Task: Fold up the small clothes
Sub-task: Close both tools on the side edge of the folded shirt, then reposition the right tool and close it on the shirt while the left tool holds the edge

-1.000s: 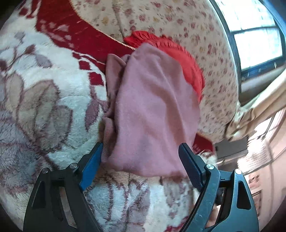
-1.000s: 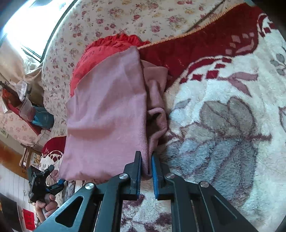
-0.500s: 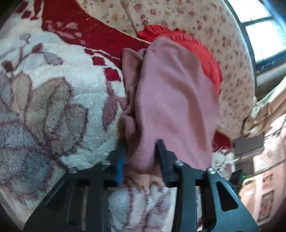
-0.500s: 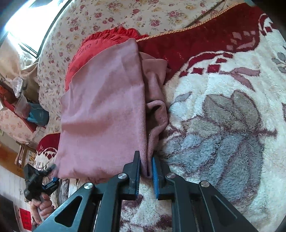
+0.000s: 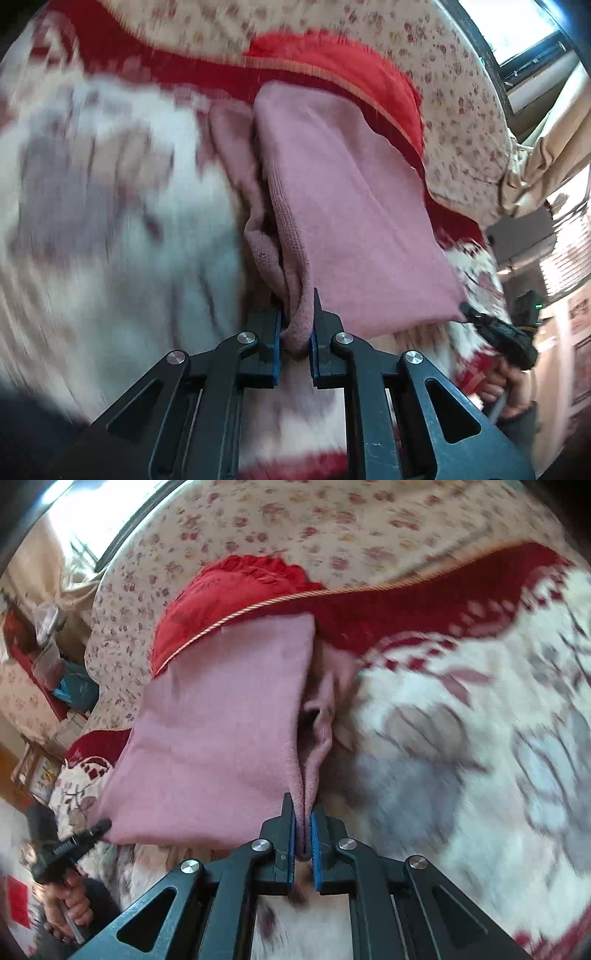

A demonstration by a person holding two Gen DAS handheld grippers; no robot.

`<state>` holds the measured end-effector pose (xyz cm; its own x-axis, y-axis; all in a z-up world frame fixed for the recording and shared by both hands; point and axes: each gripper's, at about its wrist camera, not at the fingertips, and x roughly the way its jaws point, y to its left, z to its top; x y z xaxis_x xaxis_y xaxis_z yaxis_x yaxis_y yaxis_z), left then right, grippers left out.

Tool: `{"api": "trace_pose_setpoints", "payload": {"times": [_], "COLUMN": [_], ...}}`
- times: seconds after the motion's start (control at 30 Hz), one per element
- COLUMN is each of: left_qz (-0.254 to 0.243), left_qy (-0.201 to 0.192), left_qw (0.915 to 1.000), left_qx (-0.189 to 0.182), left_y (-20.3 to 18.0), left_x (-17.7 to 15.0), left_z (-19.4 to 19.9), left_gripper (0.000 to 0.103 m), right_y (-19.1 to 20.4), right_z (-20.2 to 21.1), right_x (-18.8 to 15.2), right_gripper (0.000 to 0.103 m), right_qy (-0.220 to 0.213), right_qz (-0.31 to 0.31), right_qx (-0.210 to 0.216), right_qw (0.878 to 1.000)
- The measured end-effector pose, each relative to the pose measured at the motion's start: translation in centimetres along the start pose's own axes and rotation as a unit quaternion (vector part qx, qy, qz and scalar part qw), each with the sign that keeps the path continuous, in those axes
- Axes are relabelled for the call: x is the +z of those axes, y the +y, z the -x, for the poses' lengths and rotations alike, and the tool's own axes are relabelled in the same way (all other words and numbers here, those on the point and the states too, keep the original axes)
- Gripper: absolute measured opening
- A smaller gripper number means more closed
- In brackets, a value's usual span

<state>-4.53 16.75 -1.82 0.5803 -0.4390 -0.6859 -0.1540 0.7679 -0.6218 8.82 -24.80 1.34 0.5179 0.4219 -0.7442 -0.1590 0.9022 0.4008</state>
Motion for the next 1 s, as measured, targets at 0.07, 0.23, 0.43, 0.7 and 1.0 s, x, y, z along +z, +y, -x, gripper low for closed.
{"api": "trace_pose_setpoints", "payload": {"times": [0.07,0.23,0.43,0.7,1.0], "left_qz": [0.005,-0.015,-0.008,-0.002,0.021], "left_qy": [0.013,0.002,-0.009,-0.014,-0.009], "left_qw": [0.9999,0.9998,0.9999,0.9999,0.9988], "left_qx": [-0.007,0.012,0.012,-0.008,-0.044], "left_y": [0.0,-1.3,-1.2,-1.0,0.9], "left_x": [-1.7,-2.7,-2.9,-3.0,-2.7], "left_z": [0.0,0.3,-0.2,-0.8,-0.8], "left_gripper": [0.010,0.011,0.017,0.026,0.026], "right_y": [-1.2,-3.2,3.6,26.0,37.4], "right_z": [1.2,2.3,5.0,-6.4,-19.8], "right_x": [-1.9,-4.9,-0.1,3.1,4.5], "right_gripper": [0.006,0.006,0.007,0.046,0.046], "right_qy": [0.019,0.039,-0.064,0.061,0.177], "right_qz": [-0.018,-0.050,0.070,0.270,0.322], "right_qx": [-0.004,-0.027,-0.170,0.082,0.001], "right_qw": [1.000,0.998,0.981,0.957,0.930]}}
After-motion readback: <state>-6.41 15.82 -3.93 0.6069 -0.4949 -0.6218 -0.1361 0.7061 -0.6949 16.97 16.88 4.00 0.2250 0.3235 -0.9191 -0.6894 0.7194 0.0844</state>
